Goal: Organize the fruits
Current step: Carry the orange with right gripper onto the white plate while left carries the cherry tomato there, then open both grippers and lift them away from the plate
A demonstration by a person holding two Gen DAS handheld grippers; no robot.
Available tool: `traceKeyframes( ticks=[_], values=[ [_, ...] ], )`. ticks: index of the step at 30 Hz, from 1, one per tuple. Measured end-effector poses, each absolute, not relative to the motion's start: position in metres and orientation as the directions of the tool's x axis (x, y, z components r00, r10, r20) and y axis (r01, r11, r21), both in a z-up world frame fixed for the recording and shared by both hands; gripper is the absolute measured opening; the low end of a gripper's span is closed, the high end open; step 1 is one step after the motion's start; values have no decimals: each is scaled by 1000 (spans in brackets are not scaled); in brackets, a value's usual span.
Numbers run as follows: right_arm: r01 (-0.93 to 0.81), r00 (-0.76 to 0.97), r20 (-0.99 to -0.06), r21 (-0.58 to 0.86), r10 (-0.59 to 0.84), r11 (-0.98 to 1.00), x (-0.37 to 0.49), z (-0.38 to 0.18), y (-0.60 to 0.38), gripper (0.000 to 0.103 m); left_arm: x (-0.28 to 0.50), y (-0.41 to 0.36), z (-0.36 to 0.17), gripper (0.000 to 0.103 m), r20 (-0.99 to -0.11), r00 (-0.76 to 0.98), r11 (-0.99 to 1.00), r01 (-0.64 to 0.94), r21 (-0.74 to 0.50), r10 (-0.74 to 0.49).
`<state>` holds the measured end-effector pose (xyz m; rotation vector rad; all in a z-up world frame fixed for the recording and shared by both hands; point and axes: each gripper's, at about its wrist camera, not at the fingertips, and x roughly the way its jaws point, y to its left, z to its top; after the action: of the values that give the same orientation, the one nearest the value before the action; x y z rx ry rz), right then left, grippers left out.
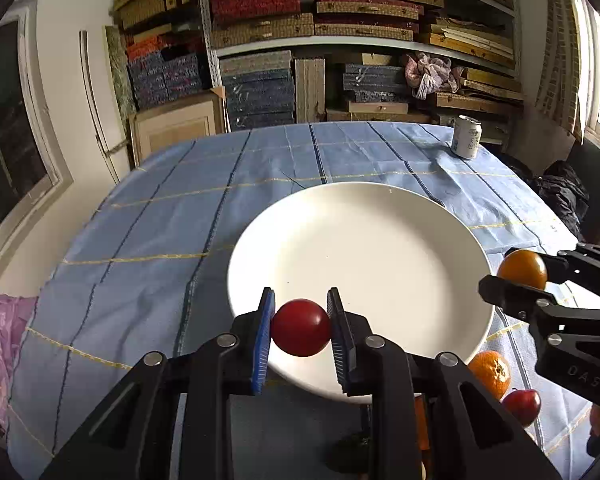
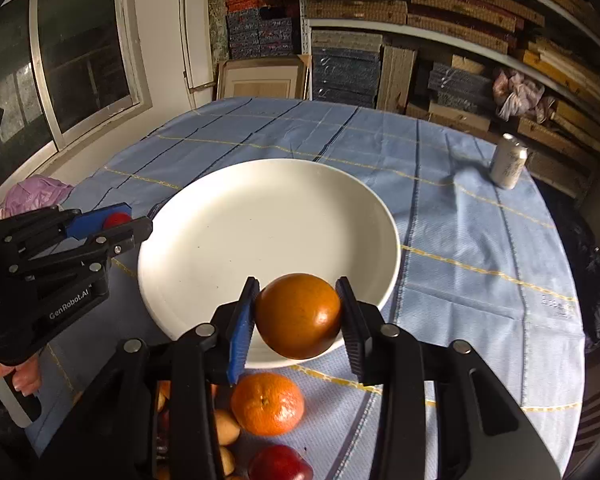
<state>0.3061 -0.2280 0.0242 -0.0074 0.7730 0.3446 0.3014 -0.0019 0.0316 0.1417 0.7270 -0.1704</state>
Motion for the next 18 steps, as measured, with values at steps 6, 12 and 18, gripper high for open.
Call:
traceKeyframes(
  ticks=[6, 12, 18],
  values=[
    [-339, 620, -715, 127, 323, 932, 333, 4, -219, 39, 322, -5, 19, 28, -692, 714, 977, 206, 62, -107],
    [-321, 593, -744, 131, 307, 938, 343, -12, -220, 40, 329, -3, 10, 56, -710, 696, 978, 203, 49, -108],
    [-278, 657, -687, 163, 311, 947, 327, 2, -240, 93, 319, 2, 13, 97, -687, 726, 977, 167, 130, -32]
  ],
)
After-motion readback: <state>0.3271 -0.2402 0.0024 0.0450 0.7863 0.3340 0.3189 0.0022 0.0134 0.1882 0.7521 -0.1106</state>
